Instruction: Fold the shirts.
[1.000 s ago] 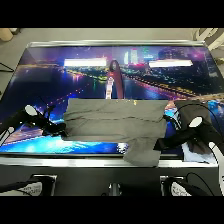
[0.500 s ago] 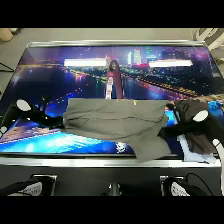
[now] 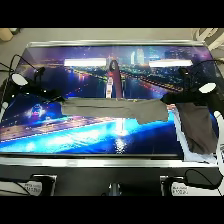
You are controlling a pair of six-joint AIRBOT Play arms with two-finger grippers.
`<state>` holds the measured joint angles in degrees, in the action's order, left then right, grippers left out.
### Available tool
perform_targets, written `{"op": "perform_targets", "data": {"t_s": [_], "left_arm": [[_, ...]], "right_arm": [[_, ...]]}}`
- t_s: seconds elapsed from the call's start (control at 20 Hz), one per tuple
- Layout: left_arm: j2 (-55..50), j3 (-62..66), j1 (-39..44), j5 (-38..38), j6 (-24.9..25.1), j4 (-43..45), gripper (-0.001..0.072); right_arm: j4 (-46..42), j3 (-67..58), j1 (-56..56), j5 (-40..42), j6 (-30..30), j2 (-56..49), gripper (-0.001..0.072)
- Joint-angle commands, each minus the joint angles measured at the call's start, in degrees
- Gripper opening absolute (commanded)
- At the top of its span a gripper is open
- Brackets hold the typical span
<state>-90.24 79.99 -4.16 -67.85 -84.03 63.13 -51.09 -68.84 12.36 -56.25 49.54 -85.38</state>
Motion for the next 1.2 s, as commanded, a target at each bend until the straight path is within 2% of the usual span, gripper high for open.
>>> {"op": "perform_targets", "data": {"t_s": [0.0, 0.05, 0.1, 0.15, 0.2, 0.25, 0.4, 0.45, 0.55, 0.75, 0.8, 0.85, 0.9, 0.95, 1.0, 1.05, 1.1, 1.15], "left_arm": [[-10.8, 7.8, 0.0, -0.6, -2.2, -6.7, 0.0027], [-12.5, 7.9, 0.0, -0.6, -2.2, -8.8, 0.0027], [-13.9, 7.9, 0.0, -0.7, -2.2, -11.0, 0.0062], [-14.6, 7.9, -0.2, -0.7, -2.6, -12.3, 0.0261], [-14.6, 7.9, -0.6, -1.1, -2.6, -12.8, 0.0585], [-14.2, 8.1, -1.3, -2.0, -2.5, -12.6, 0.0699], [-11.7, 9.0, -3.9, -4.4, -2.3, -12.5, 0.0655], [-10.2, 9.0, -4.1, -4.0, -2.0, -12.2, 0.0655], [-6.9, 9.0, -3.6, -3.0, -1.3, -12.1, 0.0655], [-1.4, 9.0, 1.2, -1.5, -1.2, -12.1, 0.0655], [-0.9, 9.0, 3.0, -1.5, -1.2, -12.2, 0.0655], [-0.7, 9.0, 5.0, -1.5, -1.2, -12.1, 0.0655], [-0.9, 9.0, 7.1, -1.1, -1.2, -12.1, 0.0655], [-1.4, 9.0, 9.5, 0.0, -1.3, -12.1, 0.064], [-1.9, 9.0, 11.9, 1.6, -1.3, -12.1, 0.0583], [-2.6, 9.0, 14.4, 3.3, -1.3, -12.2, 0.0484], [-3.5, 9.0, 17.2, 5.6, -1.3, -12.2, 0.0276], [-4.9, 9.0, 20.1, 8.2, -1.6, -12.2, 0.01]], "right_arm": [[5.6, -2.3, -3.1, 6.8, 0.2, -7.5, 0.002], [5.2, -2.3, -4.2, 6.9, 0.1, -8.6, 0.0023], [4.6, -2.3, -5.0, 7.0, 0.1, -9.3, 0.013], [3.4, -2.3, -5.0, 6.9, 0.1, -9.2, 0.0302], [1.3, -2.3, -4.3, 6.0, -0.1, -8.6, 0.0567], [-1.6, -2.3, -3.2, 3.8, -0.3, -7.5, 0.0692], [-14.0, -2.3, 1.5, -7.4, 3.0, -5.7, 0.071], [-15.4, -2.2, 2.5, -11.2, 3.3, -6.0, 0.0711], [-14.5, -1.7, 2.5, -13.3, 3.0, -7.2, 0.0712], [-9.7, -1.6, -0.9, -10.4, 3.8, -11.0, 0.0706], [-8.7, -1.6, -2.0, -9.7, 5.5, -11.9, 0.069], [-7.9, -1.6, -3.0, -9.0, 6.8, -12.6, 0.0642], [-7.1, -1.6, -4.0, -7.6, 6.9, -12.9, 0.0466], [-6.6, -1.8, -4.6, -7.4, 6.8, -12.5, 0.0092], [-5.5, -2.2, -4.7, -7.4, 6.5, -11.7, 0.0015], [-4.5, -2.6, -4.7, -7.4, 5.2, -10.2, 0.0017], [-4.4, -3.6, -4.7, -7.4, 5.1, -8.1, 0.0017], [-4.3, -5.0, -4.7, -7.7, 5.1, -5.6, 0.0017]]}}
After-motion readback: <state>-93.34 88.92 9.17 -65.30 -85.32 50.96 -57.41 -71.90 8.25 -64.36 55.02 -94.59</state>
